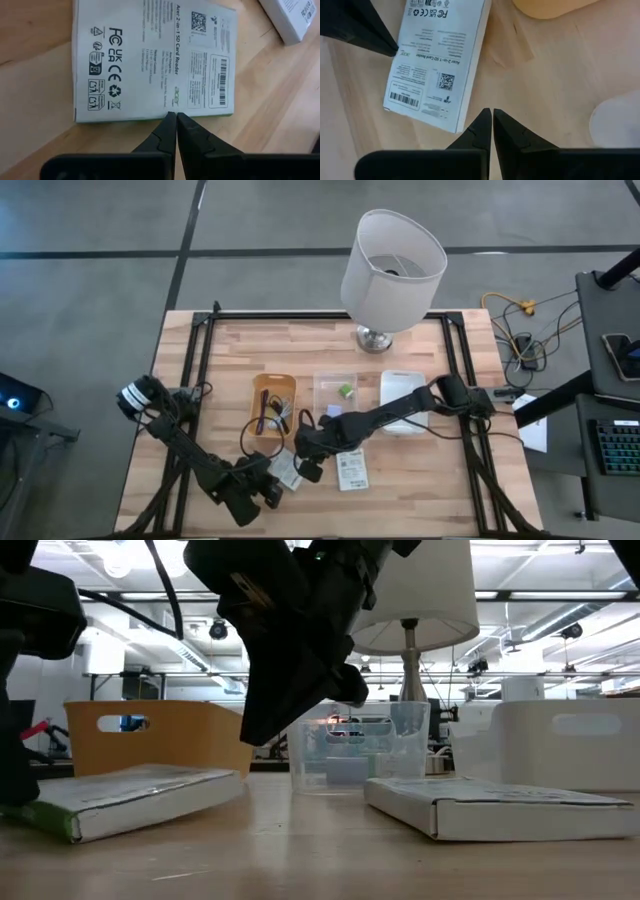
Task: Pick and place items into bin
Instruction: Put the left white card reader box into the white bin
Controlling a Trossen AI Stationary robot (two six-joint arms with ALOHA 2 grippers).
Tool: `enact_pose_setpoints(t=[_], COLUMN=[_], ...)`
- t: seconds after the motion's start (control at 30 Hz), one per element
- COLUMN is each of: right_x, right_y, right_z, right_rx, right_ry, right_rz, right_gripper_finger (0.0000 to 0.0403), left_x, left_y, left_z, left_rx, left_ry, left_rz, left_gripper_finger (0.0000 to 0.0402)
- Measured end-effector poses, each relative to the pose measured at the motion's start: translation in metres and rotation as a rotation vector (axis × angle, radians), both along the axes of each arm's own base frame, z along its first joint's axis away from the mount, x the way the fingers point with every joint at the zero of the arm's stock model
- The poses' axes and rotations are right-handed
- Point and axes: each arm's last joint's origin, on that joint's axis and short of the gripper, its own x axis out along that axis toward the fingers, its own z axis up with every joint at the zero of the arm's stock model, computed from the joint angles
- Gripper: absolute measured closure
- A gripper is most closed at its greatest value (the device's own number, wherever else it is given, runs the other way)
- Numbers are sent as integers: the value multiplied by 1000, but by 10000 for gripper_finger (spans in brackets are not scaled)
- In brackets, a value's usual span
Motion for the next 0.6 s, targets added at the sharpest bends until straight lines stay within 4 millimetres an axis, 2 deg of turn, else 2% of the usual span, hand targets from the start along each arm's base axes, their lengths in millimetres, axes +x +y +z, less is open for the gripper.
enact_pose_setpoints(t=[0.27,0.37,0.47,0.6], right_x=[4,8,12,9], right_y=[-2,0,2,1], right_z=[-2,0,-2,-9], right_rx=[23,85,146,142], right_ry=[-57,-96,-120,-80], right_rz=[-9,-13,-7,-10], right_gripper_finger=[394,389,376,348], left_x=[0,0,0,0], left_y=[-1,-2,-1,-1], left_z=[-8,-8,-8,-8], left_rx=[-19,-15,-12,-12], left_ry=[49,47,43,39], left_rz=[-20,-21,-18,-17], left_gripper_finger=[401,401,401,401])
